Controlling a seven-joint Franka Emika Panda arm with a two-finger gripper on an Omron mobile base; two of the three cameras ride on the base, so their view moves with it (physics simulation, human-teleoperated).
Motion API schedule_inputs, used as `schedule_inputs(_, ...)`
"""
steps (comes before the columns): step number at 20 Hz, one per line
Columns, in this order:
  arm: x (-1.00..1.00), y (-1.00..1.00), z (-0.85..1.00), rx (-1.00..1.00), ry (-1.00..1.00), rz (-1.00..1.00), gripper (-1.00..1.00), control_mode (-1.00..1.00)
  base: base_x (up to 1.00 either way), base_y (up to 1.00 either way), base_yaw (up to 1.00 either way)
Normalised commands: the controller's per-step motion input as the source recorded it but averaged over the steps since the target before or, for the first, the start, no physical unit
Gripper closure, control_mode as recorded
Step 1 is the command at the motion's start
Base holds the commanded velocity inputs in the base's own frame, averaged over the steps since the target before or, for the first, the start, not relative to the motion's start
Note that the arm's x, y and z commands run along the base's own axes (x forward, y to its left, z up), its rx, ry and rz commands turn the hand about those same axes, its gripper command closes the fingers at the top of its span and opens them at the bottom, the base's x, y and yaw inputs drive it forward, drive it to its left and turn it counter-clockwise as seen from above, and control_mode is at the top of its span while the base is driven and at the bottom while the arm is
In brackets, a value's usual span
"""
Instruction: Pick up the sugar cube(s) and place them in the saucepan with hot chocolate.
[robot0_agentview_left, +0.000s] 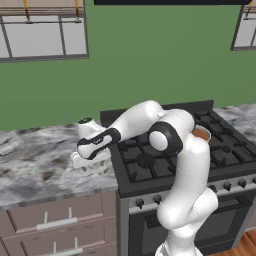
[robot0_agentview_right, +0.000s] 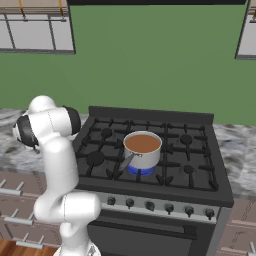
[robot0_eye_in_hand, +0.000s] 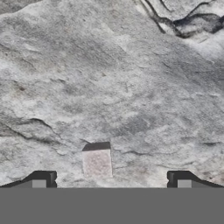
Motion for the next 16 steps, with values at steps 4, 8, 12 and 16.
schedule_inputs(4, 0.16, 0.04, 0.0, 0.0, 0.0, -0.01, -1.0, -1.0, 0.0, 0.0, 0.0)
schedule_inputs(8, 0.14, 0.04, 0.0, 0.0, 0.0, -0.01, -1.0, -1.0, 0.0, 0.0, 0.0)
schedule_inputs(12, 0.1, 0.06, 0.0, 0.0, 0.0, 0.0, -1.0, -1.0, 0.0, 0.0, 0.0)
schedule_inputs(16, 0.11, 0.06, 0.0, 0.0, 0.0, 0.0, -1.0, -1.0, 0.0, 0.0, 0.0)
